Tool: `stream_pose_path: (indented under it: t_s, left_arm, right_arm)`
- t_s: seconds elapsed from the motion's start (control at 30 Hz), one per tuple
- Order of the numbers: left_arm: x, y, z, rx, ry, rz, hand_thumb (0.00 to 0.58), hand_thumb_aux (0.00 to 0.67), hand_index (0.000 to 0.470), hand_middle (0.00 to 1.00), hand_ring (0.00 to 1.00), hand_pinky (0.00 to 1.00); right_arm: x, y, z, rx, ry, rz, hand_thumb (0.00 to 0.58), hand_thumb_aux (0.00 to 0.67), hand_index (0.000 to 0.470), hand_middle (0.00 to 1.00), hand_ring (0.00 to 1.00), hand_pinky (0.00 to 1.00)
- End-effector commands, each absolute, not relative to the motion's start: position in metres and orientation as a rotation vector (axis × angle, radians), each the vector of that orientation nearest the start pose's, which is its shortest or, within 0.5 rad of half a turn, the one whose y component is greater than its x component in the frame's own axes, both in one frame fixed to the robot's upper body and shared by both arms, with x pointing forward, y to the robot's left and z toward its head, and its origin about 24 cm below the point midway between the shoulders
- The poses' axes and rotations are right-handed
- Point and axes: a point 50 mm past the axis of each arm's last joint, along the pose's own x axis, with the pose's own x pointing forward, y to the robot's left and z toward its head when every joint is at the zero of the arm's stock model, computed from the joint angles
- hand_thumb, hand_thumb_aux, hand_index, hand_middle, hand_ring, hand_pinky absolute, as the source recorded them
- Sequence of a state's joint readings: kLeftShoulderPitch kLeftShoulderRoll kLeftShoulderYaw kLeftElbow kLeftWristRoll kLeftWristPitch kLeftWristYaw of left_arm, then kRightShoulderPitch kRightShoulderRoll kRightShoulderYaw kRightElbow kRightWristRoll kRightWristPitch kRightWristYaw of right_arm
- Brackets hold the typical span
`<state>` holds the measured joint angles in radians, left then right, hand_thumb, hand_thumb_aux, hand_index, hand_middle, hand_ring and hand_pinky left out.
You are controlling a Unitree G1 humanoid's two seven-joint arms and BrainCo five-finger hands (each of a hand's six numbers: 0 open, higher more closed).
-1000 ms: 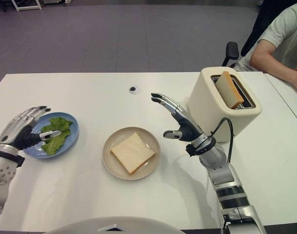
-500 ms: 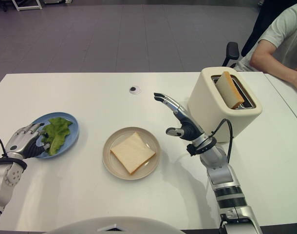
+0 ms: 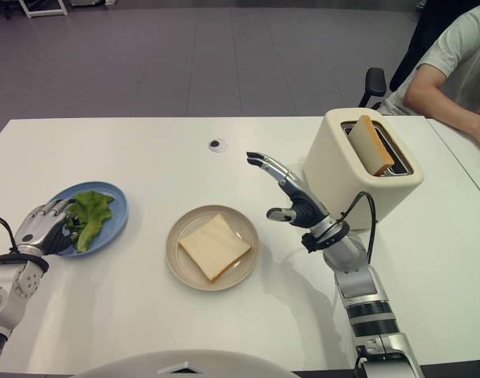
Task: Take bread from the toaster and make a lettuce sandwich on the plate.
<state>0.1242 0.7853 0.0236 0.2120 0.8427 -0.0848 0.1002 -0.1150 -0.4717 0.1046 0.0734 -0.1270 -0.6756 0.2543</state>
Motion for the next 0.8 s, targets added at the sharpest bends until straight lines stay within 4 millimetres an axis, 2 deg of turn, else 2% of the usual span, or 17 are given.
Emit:
stream_pose_path:
  t_s: [0.03,0.27,0.4,0.63,0.8]
  left_arm:
    - [0.213,0.323,0.038,1.623,0.258,-0.096,0.58,0.67,0.47,0.0,0.0,0.0]
    - [0.213,0.324,0.041,1.615,0.234,-0.076,0.58,0.67,0.47,0.0,0.0,0.0]
    - [0.216,0.323,0.053,1.574,0.168,-0.017,0.58,0.67,0.47,0.0,0.0,0.0]
    - [0.216,0.319,0.1,1.548,0.024,0.098,0.58,0.67,0.47,0.0,0.0,0.0]
    - [0.215,0.295,0.13,1.498,-0.107,0.087,0.58,0.67,0.47,0.0,0.0,0.0]
  right_arm:
    - [0.249,-0.173,0.111,-0.642,-0.612,0.522,0.0,0.0,0.0,0.0,0.0,0.0]
    - [0.25,-0.173,0.113,-0.643,-0.617,0.517,0.0,0.0,0.0,0.0,0.0,0.0]
    - [0.251,-0.172,0.113,-0.645,-0.62,0.515,0.0,0.0,0.0,0.0,0.0,0.0]
    - [0.252,-0.172,0.113,-0.648,-0.623,0.509,0.0,0.0,0.0,0.0,0.0,0.0]
    - [0.252,-0.172,0.114,-0.643,-0.627,0.503,0.0,0.0,0.0,0.0,0.0,0.0]
